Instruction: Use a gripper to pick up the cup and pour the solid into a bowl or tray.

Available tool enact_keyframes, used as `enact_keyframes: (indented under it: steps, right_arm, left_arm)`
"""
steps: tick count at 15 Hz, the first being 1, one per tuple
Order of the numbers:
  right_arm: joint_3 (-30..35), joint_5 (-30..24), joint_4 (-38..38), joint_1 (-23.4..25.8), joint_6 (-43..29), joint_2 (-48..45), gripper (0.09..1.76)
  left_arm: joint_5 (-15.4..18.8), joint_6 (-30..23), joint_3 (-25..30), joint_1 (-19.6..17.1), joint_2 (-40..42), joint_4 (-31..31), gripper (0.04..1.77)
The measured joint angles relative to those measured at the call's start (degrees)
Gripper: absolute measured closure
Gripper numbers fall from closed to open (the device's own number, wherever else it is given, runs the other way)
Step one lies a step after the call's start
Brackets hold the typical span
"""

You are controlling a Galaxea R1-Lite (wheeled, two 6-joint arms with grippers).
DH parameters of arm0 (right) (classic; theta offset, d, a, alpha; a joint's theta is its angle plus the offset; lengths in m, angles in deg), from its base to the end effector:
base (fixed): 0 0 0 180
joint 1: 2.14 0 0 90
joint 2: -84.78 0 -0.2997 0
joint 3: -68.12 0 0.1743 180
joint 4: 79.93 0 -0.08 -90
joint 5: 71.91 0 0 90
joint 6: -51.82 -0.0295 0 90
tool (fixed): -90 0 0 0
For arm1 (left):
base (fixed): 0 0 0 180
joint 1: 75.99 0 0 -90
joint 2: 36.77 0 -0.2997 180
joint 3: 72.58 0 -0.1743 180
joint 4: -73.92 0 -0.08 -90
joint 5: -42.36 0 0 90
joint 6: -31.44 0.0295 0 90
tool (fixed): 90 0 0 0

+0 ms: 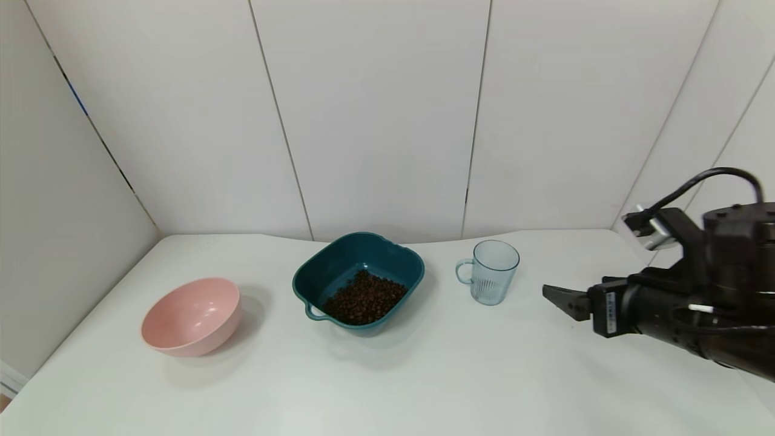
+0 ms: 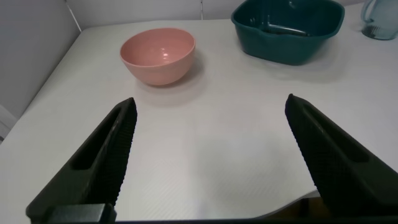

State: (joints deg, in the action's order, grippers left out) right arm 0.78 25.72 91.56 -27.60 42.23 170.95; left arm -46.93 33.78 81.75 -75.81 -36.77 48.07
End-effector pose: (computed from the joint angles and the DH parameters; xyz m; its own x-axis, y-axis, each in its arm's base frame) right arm 0.2202 0.1005 0.1926 0.8520 0.2586 -0.4552 -0.2460 0.9653 0.0879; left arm -0.0331 -0.0003 0.0752 0.9999 -0.0155 -0.0031 0.0156 0.9990 0.0408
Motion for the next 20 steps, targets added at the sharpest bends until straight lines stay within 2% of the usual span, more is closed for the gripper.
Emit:
enact_keyframes:
  steps: [3, 7, 13, 20]
  right_arm:
    - [0.4, 0.1, -10.7, 0.6, 0.1, -11.1, 0.15]
    - [2.0, -0.2, -14.9, 2.2, 0.6, -21.4, 0.15]
    - [2.8, 1.0, -26.8, 2.0, 2.0, -35.1, 0.15]
    - [2.8, 14.3, -35.6, 2.6, 2.1, -48.4, 0.15]
  left_arm:
    - [0.0, 0.0, 0.0, 0.0, 0.0, 0.0, 0.09]
    - [0.0, 0.0, 0.0, 0.0, 0.0, 0.0, 0.09]
    - [0.0, 0.0, 0.0, 0.0, 0.0, 0.0, 0.09]
    - [0.0, 0.0, 0.0, 0.0, 0.0, 0.0, 0.09]
